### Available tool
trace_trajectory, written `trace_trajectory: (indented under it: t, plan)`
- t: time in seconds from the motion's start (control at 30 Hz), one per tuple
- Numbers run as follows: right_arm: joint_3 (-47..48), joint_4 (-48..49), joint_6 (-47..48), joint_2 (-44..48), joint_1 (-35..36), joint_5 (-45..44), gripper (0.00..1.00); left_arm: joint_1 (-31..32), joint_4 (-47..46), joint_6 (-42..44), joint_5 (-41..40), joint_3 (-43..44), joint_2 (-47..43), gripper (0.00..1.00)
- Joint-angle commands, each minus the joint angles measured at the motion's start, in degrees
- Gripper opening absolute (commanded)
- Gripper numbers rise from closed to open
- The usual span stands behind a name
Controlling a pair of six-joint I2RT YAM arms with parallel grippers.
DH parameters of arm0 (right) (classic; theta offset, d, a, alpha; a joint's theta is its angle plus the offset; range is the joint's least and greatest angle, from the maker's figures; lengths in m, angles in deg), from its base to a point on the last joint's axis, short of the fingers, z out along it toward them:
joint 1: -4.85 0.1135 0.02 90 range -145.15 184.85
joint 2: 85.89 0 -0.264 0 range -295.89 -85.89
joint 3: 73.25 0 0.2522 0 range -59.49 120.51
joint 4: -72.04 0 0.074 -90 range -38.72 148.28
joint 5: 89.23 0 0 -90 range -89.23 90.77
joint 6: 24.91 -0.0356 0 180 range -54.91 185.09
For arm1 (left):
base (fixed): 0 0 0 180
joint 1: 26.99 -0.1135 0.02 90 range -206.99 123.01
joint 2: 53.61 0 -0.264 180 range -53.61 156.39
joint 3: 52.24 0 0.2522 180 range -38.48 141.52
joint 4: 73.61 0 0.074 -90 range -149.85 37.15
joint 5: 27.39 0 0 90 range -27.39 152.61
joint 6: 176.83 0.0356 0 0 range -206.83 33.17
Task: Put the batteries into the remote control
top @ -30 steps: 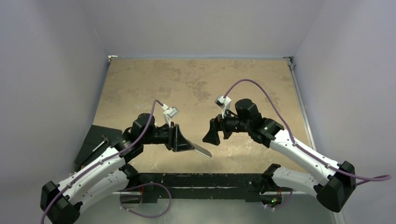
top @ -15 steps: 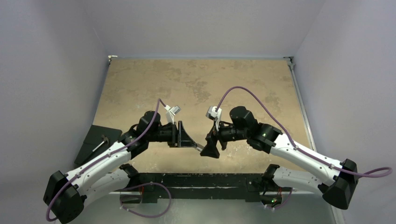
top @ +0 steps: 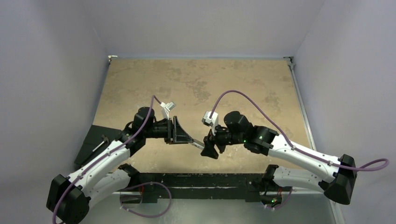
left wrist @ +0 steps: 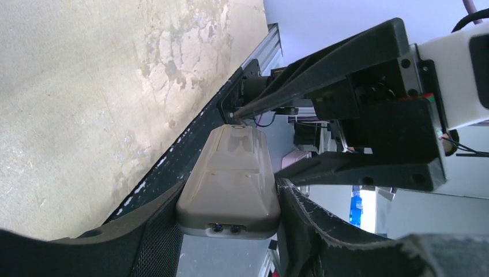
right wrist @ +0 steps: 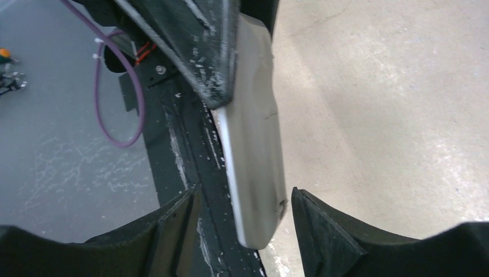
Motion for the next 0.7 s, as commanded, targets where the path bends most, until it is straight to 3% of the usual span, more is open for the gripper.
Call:
trace_trajectory:
  t: [0.0, 0.53, 0.6, 0.67]
  plan:
    - [2.0, 0.0, 0.2, -0.7, 0.9, -4.1, 0.64, -0.9, -2.9, -1.1, 3.6, 0.1, 0.0, 0.00]
    - [2.4, 0.3, -0.7, -1.8, 1.7, -6.0, 0.21, -2.3, -4.5, -2.3, 4.2, -2.0, 0.9, 0.00]
    - [2.3, 0.3, -1.3, -1.8, 1.7, -6.2, 0.15, -2.4, -4.5, -2.2, 4.0, -2.0, 1.1, 0.07]
    - [2.1, 0.3, -1.9, -1.9, 1.7, -6.4, 0.12, -2.4, -4.5, -2.0, 3.6, -2.0, 1.0, 0.21]
